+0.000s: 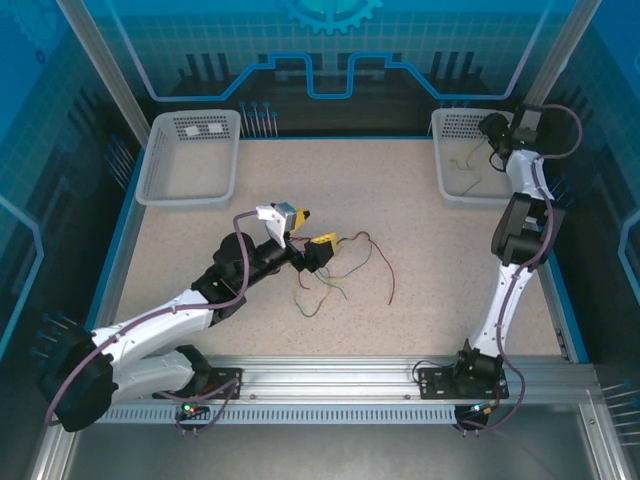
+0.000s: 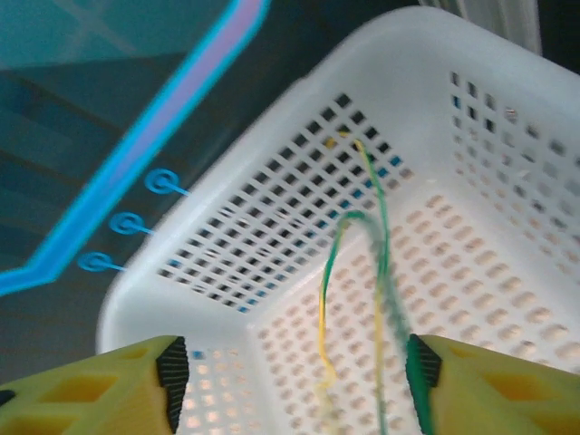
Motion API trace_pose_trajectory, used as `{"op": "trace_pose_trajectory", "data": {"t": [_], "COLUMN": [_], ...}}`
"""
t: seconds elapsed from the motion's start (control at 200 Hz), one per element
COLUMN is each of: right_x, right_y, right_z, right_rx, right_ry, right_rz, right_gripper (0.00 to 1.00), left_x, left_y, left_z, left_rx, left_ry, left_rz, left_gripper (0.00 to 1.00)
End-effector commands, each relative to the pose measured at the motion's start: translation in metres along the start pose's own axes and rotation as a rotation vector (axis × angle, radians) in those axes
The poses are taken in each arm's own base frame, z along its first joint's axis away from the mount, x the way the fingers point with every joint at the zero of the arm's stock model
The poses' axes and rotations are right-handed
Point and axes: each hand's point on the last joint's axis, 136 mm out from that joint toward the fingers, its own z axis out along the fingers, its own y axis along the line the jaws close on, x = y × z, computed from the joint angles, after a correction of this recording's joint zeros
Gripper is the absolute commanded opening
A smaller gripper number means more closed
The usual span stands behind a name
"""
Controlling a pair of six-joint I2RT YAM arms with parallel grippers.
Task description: Untangle the cables
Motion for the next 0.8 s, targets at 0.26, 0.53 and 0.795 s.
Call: {"op": "trace_pose_trajectory", "data": {"t": [0.26, 0.53, 0.795], "right_x": [0.015, 0.055, 0.202], "right_y": [-0.050, 0.039, 0.153], "right_z": [-0.102, -0.181, -0.276], "right_rx": [0.526, 0.127, -0.400], "right_ry": [0.094, 0.018, 0.079], "right_rz": [-0.158, -0.259, -0.653], "right_gripper": [1.00, 1.00, 0.98], "left_x": [0.000, 0.020, 0.054], "left_y": [0.003, 0.035, 0.111], "left_z": [-0.001, 0.013, 0.004], "left_rx": [-0.010, -0.164, -0.455], "left_ry": [-0.009, 0.128, 0.273], "left_rz": [0.011, -0.070, -0.285], "left_gripper": [0.98, 0.97, 0.93]}}
